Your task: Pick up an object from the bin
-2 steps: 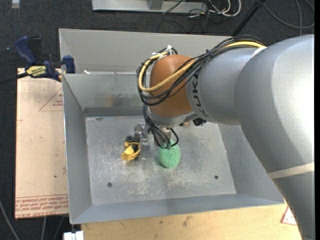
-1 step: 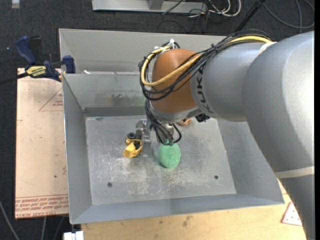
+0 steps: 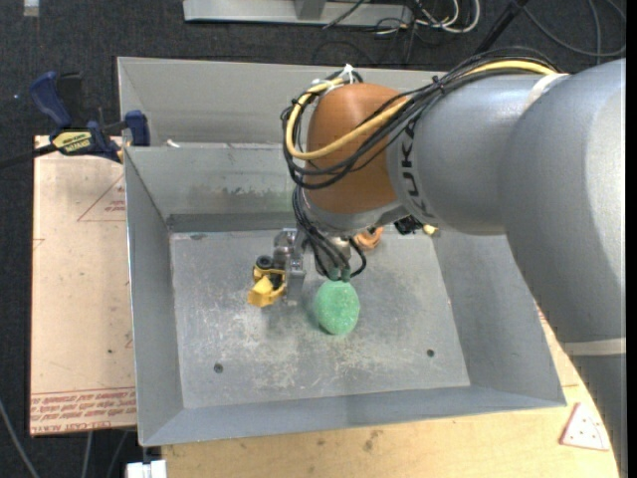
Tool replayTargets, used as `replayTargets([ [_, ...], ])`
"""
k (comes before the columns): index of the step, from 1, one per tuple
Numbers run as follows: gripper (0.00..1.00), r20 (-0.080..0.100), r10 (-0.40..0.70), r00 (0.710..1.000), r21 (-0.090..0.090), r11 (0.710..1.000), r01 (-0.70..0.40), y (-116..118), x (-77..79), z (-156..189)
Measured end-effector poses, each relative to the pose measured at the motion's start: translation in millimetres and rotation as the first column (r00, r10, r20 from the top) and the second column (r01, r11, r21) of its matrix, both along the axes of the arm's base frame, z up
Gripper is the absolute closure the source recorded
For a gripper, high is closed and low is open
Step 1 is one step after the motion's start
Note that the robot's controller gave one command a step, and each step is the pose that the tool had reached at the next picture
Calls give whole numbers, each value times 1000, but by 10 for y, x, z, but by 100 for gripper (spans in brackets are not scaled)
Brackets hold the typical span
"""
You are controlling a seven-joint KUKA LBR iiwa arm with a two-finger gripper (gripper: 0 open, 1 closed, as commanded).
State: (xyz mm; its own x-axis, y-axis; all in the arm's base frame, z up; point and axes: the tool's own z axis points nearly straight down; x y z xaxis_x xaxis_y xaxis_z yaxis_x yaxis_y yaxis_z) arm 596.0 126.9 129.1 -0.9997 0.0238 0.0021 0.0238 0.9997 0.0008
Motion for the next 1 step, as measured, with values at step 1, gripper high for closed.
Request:
replayTargets([
  [1,100,3,0,1000,0,1000,0,1,8,199],
])
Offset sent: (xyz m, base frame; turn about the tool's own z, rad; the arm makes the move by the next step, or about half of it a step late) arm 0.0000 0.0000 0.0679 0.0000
